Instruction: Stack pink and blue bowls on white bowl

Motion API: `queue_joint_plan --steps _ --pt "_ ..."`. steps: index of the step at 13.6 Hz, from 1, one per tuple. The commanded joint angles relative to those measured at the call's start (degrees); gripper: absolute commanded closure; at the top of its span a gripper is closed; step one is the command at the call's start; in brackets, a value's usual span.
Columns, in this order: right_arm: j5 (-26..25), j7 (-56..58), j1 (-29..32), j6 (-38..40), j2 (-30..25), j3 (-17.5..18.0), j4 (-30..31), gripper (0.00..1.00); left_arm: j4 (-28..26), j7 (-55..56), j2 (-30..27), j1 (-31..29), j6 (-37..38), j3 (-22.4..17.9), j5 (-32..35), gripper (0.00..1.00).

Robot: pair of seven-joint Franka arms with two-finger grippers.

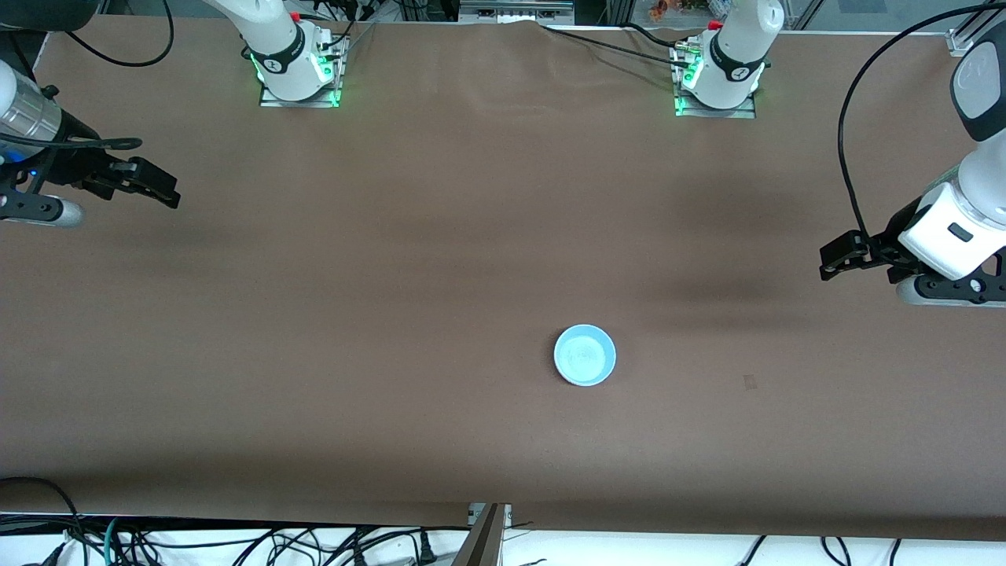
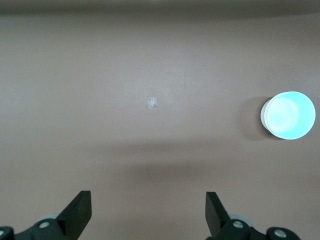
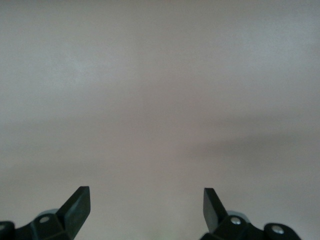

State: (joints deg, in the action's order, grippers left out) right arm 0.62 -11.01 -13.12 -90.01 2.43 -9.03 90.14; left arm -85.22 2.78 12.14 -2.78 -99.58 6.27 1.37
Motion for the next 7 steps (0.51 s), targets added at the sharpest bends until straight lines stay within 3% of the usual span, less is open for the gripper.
queue_joint_plan --steps 1,7 --pt "0.2 0.8 2.3 1.1 -0.4 2.3 -1.0 0.0 -0.2 -1.0 -0.1 -0.2 0.3 0.2 -1.4 0.0" --pt "0.3 1.4 2.3 2.4 -0.9 2.1 -1.0 0.0 0.1 -1.2 0.2 -0.2 -0.4 0.2 -1.3 0.0"
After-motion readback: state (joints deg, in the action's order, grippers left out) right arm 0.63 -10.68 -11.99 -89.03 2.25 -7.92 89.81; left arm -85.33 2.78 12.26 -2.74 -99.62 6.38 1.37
